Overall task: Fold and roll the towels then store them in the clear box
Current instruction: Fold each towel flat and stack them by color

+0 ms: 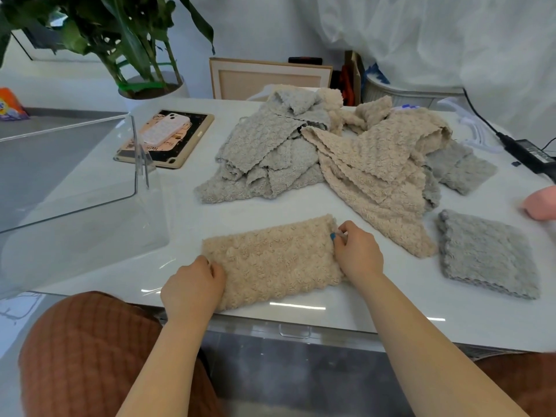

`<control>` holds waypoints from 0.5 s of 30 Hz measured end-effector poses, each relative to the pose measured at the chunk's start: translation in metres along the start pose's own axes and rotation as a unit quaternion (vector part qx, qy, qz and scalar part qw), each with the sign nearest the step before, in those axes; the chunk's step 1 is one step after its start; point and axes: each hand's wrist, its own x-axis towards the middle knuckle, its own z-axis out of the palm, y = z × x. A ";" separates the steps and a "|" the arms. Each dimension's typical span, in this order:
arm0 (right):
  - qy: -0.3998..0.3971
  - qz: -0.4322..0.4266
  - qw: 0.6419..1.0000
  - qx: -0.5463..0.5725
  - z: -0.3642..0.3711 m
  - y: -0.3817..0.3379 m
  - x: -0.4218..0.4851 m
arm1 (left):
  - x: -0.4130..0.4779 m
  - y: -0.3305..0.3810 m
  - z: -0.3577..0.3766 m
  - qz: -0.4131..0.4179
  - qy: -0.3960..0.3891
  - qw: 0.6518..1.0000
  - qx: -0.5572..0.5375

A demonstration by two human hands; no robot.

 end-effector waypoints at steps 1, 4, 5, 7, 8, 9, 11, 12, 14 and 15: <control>-0.003 0.002 1.000 -0.001 -0.002 0.000 0.000 | 0.000 0.001 -0.002 0.000 -0.011 1.000 0.012; -0.002 0.008 1.000 -0.002 -0.005 0.000 -0.001 | 0.002 0.007 -0.008 -0.013 -0.032 0.999 0.031; 0.000 0.003 1.000 -0.005 -0.005 0.000 -0.002 | 0.003 0.007 -0.009 -0.018 -0.033 0.999 0.030; 0.003 -0.014 1.000 -0.022 -0.005 -0.001 -0.005 | 0.003 0.008 -0.009 -0.028 -0.026 0.999 0.019; 0.001 -0.016 0.999 -0.035 -0.004 -0.002 -0.005 | 0.002 0.008 -0.007 -0.034 -0.018 0.999 0.007; -0.003 -0.007 0.999 -0.050 -0.004 -0.004 -0.006 | 0.001 0.007 -0.005 -0.040 -0.010 0.999 -0.013; -0.014 0.036 0.997 -0.072 -0.004 -0.008 -0.007 | 0.000 0.007 -0.005 -0.053 -0.011 0.996 -0.065; -0.019 0.053 0.995 -0.077 -0.004 -0.011 -0.007 | 0.001 0.008 -0.005 -0.058 -0.023 0.994 -0.093; -0.031 0.053 0.995 -0.074 -0.001 -0.018 -0.006 | 0.006 0.009 -0.001 -0.051 -0.042 0.987 -0.144; -0.034 0.038 0.997 -0.056 0.001 -0.020 -0.006 | 0.008 0.010 0.000 -0.040 -0.034 0.985 -0.167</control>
